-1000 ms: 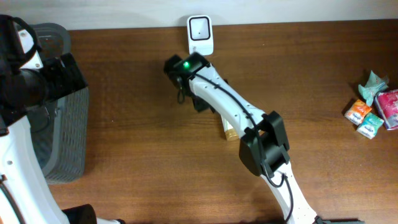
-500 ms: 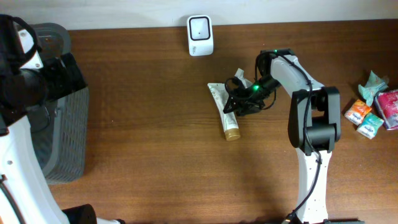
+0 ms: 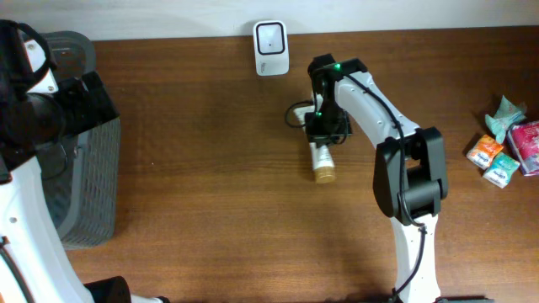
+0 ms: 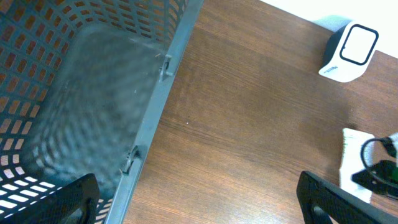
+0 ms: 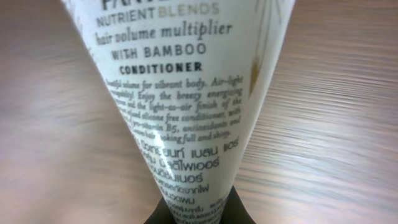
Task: Scan the item barcode
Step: 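Lower the right gripper and grasp the Pantene tube by its body, then lift the Pantene tube up to the white scanner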
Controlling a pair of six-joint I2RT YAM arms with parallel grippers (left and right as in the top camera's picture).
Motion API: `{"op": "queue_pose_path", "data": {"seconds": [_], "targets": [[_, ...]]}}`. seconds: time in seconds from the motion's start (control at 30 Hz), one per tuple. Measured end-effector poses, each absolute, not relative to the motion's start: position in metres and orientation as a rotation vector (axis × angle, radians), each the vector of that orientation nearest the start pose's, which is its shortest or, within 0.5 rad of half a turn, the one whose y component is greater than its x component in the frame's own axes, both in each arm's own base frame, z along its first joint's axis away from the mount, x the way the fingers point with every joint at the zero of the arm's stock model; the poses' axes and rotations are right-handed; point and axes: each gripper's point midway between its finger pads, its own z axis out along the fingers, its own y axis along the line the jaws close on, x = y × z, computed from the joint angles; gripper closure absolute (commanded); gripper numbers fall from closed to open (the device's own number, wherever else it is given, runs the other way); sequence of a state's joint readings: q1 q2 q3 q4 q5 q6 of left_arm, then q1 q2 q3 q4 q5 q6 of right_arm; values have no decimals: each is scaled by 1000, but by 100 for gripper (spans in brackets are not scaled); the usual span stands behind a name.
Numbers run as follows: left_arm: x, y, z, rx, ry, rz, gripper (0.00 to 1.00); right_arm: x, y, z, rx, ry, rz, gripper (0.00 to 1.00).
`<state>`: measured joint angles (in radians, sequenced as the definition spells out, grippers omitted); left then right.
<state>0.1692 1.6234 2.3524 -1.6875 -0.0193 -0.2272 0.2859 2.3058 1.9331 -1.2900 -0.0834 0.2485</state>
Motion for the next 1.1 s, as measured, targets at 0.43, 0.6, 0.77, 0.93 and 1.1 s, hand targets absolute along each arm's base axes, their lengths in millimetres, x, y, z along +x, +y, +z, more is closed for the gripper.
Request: {"op": "queue_pose_path", "data": {"seconds": [0.43,0.6,0.77,0.93,1.1], "targets": [[313,57,384,-505,2478,1,1,409,104,69,18,3103,-454,2],[313,57,384,-505,2478,1,1,424,90,87,-144,3181,266,1],[313,57,384,-506,2478,1,1,418,96,37,-241,3132,580,1],[313,57,384,-506,2478,1,1,415,98,15,-253,3111,601,69],[313,57,384,-505,2478,1,1,406,114,22,-216,3110,777,96]]}}
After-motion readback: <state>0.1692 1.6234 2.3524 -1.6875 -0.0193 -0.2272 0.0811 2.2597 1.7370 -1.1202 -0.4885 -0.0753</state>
